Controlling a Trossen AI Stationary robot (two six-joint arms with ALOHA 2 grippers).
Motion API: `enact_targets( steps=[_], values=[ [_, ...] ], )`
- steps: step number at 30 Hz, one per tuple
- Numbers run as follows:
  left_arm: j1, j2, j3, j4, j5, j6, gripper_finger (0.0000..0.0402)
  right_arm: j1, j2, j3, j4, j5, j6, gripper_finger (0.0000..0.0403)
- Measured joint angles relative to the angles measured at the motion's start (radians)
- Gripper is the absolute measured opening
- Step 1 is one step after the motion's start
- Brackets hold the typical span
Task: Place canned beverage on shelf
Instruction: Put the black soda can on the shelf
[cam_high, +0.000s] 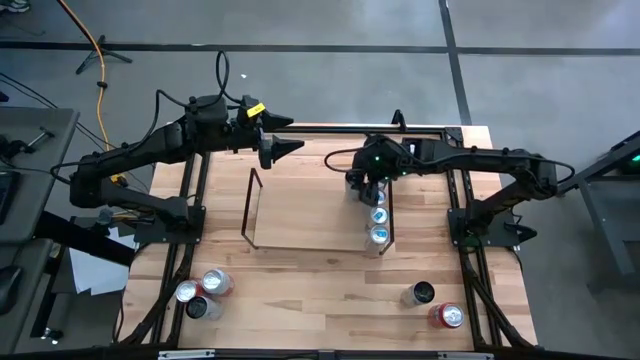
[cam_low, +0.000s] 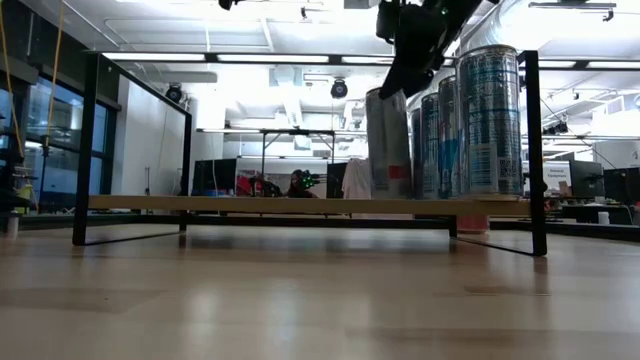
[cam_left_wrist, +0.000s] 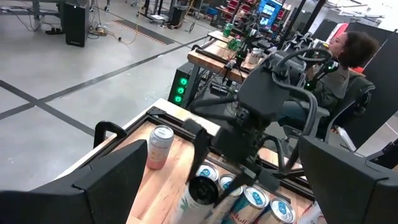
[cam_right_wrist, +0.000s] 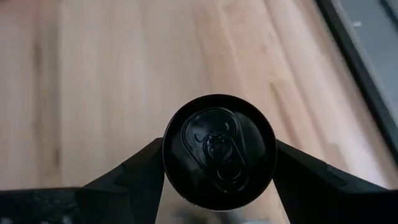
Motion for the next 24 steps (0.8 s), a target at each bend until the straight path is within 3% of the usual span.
enact_targets(
  steps=[24],
  values=[
    [0.0, 0.0, 0.0, -0.034, 0.0, 0.001, 0.0376, 0.0, 0.032, 0.03, -0.041, -0.003, 0.133, 0.0249]
  ],
)
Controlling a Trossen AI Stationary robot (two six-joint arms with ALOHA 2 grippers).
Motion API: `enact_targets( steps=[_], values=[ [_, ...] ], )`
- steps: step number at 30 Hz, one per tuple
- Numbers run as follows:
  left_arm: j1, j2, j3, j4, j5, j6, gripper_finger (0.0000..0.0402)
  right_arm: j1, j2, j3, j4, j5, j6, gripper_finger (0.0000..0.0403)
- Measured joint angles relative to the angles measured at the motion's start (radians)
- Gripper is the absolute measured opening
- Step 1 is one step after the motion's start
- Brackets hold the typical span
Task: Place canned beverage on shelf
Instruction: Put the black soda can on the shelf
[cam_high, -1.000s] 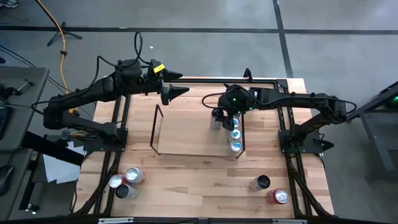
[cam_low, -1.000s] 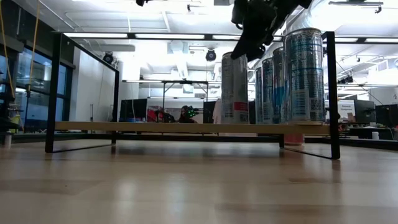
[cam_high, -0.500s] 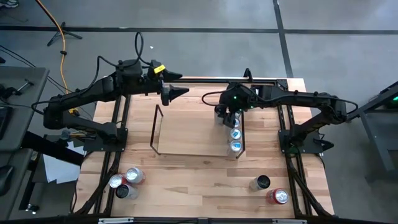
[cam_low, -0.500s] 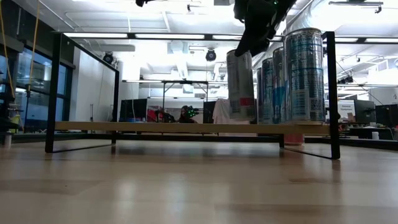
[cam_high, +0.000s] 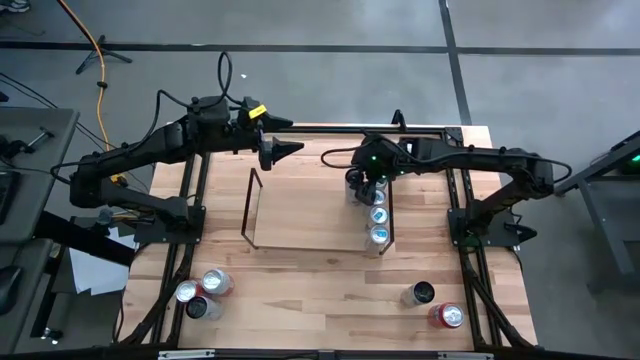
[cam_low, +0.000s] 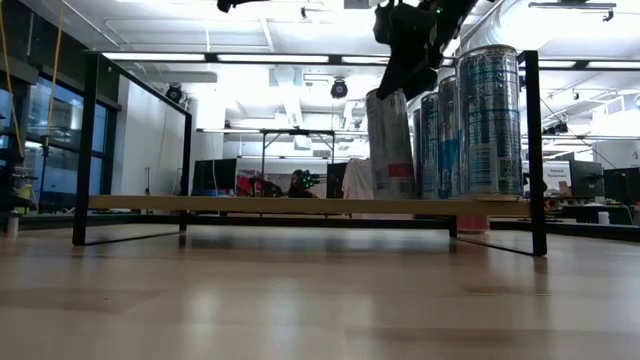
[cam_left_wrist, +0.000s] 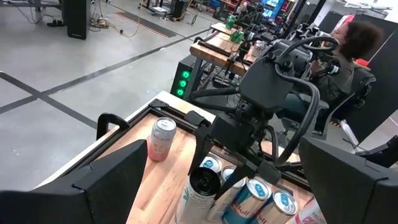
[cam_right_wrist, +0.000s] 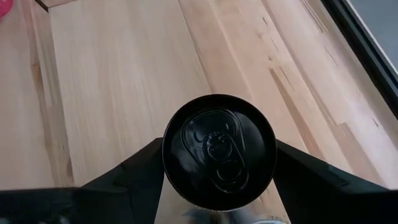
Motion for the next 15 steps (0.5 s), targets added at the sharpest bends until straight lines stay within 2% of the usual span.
enact_targets(
  steps=[15],
  values=[
    [0.0, 0.0, 0.0, -0.014, 0.003, 0.0, 0.0376, 0.0, 0.007, 0.0, 0.006, -0.009, -0.003, 0.0256]
  ],
)
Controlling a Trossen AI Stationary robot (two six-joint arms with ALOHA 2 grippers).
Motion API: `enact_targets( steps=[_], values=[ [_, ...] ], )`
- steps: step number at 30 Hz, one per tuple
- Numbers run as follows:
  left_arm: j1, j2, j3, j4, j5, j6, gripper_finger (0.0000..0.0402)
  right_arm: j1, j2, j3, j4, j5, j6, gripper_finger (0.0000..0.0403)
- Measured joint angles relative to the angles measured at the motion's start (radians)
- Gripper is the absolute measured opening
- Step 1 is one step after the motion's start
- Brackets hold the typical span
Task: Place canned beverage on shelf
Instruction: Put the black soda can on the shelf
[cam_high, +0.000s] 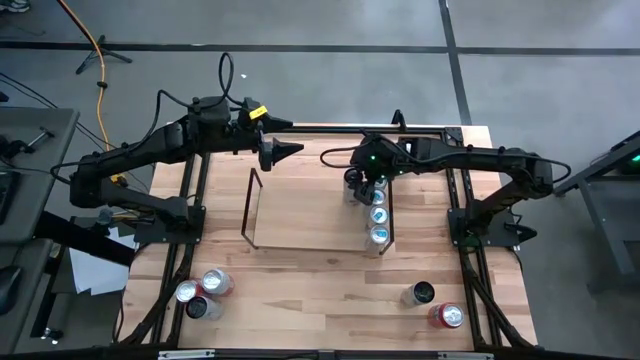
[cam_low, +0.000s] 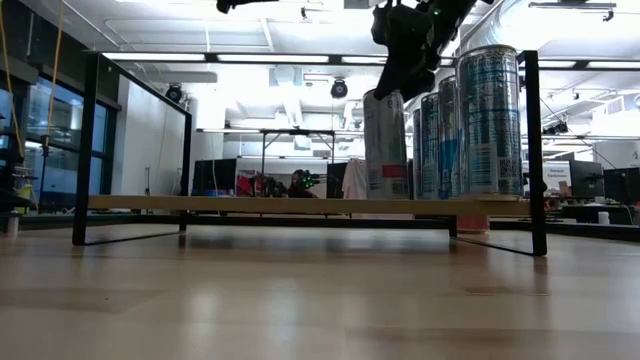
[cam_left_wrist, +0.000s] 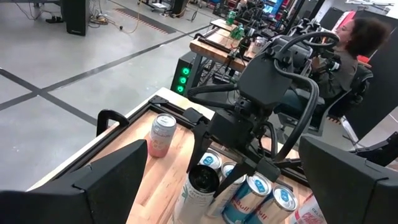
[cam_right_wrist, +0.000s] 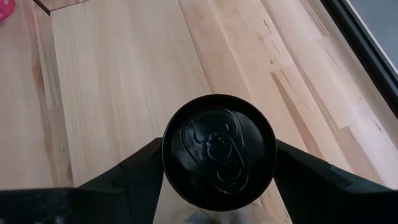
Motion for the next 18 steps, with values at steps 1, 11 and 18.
enact_targets(
  steps=[1, 11, 18],
  values=[
    [0.0, 0.0, 0.0, -0.001, 0.0, 0.0, 0.0376, 0.0, -0.002, 0.0, 0.0, 0.0, 0.0, 0.0256],
    [0.0, 0.0, 0.0, -0.002, 0.001, 0.0, 0.0376, 0.0, -0.009, -0.001, -0.026, -0.002, -0.035, 0.0257],
    [0.0, 0.0, 0.0, -0.003, 0.001, 0.0, 0.0376, 0.0, -0.009, -0.001, -0.031, -0.003, -0.052, 0.0257]
  ],
)
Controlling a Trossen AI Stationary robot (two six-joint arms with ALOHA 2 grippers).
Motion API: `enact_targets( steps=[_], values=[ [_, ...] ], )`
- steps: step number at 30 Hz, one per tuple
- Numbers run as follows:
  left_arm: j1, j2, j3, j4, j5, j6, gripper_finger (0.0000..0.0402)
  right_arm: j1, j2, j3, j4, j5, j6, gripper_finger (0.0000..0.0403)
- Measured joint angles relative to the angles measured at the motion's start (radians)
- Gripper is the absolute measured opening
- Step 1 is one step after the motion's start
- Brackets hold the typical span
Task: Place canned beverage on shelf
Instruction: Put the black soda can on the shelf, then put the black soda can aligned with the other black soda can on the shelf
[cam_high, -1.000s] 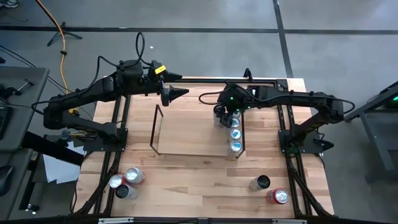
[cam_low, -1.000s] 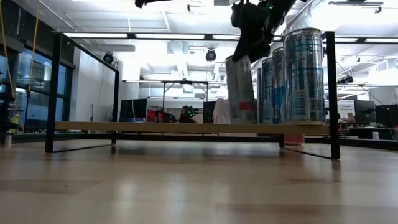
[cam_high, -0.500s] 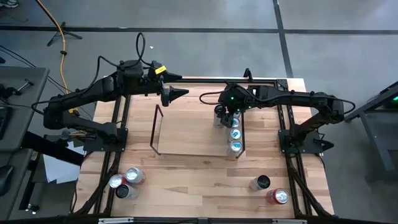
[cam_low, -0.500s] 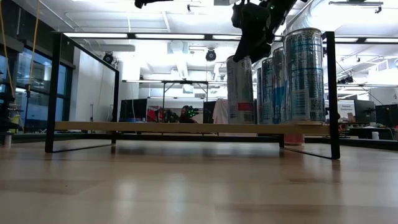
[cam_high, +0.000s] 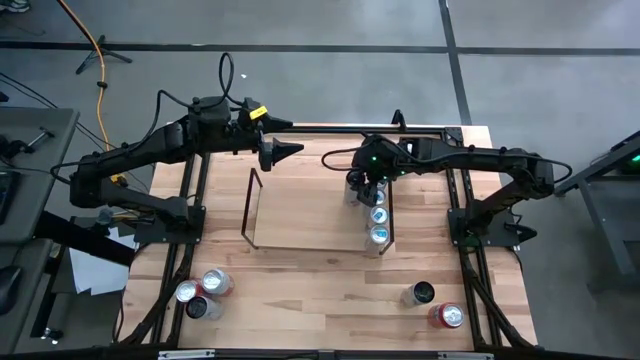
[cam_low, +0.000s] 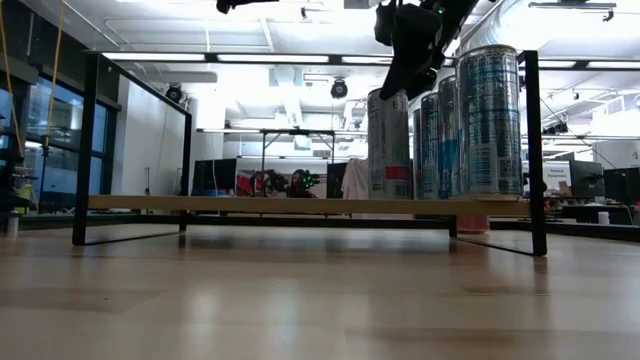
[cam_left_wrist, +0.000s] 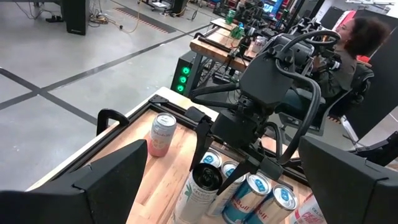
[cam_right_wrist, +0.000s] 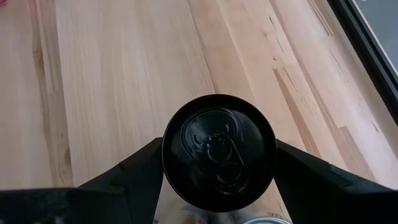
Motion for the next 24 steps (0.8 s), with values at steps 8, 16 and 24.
enact_targets(
  steps=[8, 16, 24],
  values=[
    [0.0, 0.0, 0.0, 0.0, 0.0, 0.0, 0.0376, 0.0, 0.0, 0.0, -0.005, -0.005, -0.001, 0.0257],
    [0.0, 0.0, 0.0, -0.001, 0.0, 0.0, 0.0376, 0.0, 0.005, -0.005, -0.026, -0.003, 0.0, 0.0315],
    [0.001, 0.0, 0.0, 0.0, 0.0, 0.002, 0.0376, -0.007, -0.012, -0.003, -0.023, 0.002, -0.007, 0.0395]
  ],
)
